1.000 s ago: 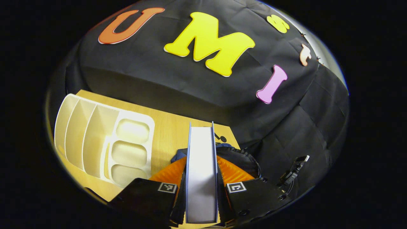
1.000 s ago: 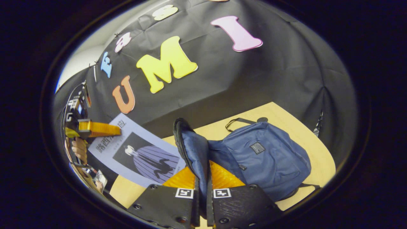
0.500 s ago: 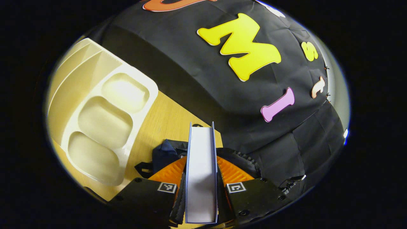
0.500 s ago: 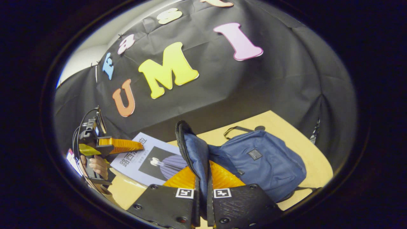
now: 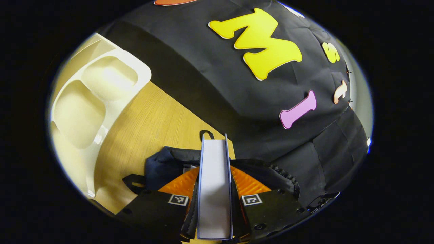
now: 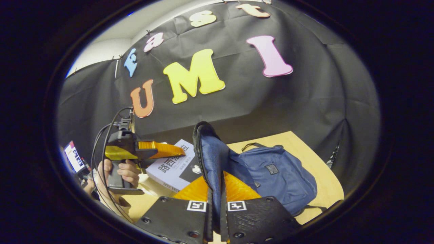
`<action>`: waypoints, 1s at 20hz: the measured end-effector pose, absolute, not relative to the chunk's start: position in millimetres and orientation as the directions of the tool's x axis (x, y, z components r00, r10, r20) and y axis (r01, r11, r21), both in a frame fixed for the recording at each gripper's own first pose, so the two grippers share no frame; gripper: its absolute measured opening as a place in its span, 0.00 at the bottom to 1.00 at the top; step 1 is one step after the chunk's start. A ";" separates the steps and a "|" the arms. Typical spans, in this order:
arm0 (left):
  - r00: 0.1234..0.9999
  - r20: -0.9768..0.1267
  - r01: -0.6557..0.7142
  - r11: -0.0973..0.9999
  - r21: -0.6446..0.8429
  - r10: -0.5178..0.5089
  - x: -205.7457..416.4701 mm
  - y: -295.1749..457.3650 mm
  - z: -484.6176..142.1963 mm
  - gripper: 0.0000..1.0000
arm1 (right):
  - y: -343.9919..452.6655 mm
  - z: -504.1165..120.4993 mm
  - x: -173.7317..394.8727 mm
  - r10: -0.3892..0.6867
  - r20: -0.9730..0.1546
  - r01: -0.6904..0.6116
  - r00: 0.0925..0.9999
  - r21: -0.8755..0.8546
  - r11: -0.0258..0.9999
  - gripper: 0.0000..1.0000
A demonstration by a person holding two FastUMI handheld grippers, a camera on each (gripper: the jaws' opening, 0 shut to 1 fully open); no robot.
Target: Open the schoolbag, grab two books from the bookshelf and put them into the schoolbag.
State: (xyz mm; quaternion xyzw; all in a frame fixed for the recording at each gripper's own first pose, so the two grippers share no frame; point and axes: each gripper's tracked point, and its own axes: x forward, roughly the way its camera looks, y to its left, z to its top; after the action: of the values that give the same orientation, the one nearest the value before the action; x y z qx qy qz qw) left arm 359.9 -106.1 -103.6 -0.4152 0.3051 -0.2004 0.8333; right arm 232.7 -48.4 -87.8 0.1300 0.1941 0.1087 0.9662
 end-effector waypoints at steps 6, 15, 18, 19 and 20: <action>0.837 -0.328 0.158 0.768 -0.621 -0.437 361.8 -104.4 -111.0 0.51 | -44.6 -90.1 233.8 0.292 -0.348 -0.201 0.891 0.275 0.940 0.08; 0.775 -0.332 0.127 0.647 -0.752 -0.538 350.7 -117.6 -104.2 0.46 | -69.5 -70.0 242.1 0.282 -0.334 -0.175 0.900 0.315 0.933 0.08; 0.755 -0.333 0.109 0.609 -0.785 -0.564 347.0 -127.6 -104.4 0.44 | -77.8 -62.7 243.0 0.264 -0.317 -0.159 0.911 0.320 0.934 0.08; 0.759 -0.329 0.109 0.608 -0.787 -0.562 347.7 -129.3 -104.1 0.50 | -77.3 -62.3 241.9 0.265 -0.314 -0.159 0.911 0.327 0.932 0.08; 0.767 -0.320 0.110 0.606 -0.788 -0.556 348.7 -130.3 -103.6 0.43 | -75.6 -60.3 241.4 0.271 -0.312 -0.163 0.911 0.332 0.929 0.08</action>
State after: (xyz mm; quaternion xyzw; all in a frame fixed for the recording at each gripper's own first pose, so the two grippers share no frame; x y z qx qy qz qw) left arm 348.7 -130.3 -103.6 -0.3987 0.2793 -0.1956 0.8513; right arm 241.4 -75.6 -60.3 0.1513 0.1791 0.1123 0.9656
